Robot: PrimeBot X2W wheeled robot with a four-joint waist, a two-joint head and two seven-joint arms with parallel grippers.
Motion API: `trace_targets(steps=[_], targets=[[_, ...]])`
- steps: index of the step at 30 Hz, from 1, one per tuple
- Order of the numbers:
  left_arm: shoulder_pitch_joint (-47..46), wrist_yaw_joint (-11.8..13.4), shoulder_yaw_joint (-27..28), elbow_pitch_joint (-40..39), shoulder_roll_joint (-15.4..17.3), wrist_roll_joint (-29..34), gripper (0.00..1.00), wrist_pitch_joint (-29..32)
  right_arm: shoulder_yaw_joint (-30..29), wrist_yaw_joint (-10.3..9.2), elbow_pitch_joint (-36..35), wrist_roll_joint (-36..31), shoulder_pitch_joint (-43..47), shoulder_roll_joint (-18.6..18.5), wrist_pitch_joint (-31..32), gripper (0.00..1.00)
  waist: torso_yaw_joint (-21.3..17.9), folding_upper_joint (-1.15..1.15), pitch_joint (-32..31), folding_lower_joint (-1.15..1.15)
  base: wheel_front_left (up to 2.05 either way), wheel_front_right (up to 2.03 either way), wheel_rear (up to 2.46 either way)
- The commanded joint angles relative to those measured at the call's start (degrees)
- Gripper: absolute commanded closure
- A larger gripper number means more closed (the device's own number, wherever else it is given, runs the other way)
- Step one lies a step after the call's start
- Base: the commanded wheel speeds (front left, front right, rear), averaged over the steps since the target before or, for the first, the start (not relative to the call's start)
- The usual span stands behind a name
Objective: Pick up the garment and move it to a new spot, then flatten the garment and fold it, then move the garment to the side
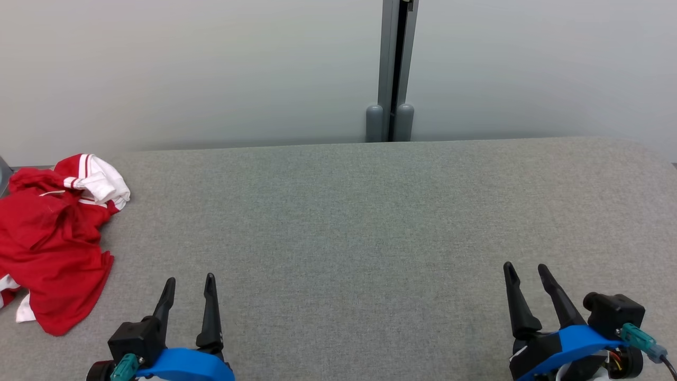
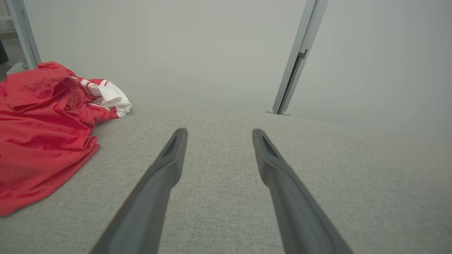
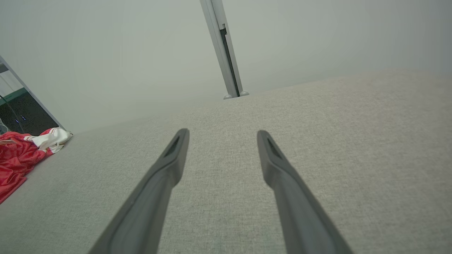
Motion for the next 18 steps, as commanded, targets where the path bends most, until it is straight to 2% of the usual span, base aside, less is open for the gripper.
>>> trace_targets(steps=[1, 18], targets=[[0.05, 0.31, -0.04, 0.01, 0.5, 1.03, 0.0, -0.17, 0.13, 0.12, -0.48, -1.37, 0.02, -0.42, 0.05, 0.0, 0.01, 0.0, -0.03, 0.0, 0.0, 0.0, 0.0], [1.05, 1.54, -1.38, 0.03, 0.65, 5.45, 0.0, -1.14, -0.03, 0.14, -0.17, -9.89, 0.74, -0.46, -0.07, 0.0, -0.04, 0.0, -0.28, 0.0, 0.0, 0.0, 0.0]])
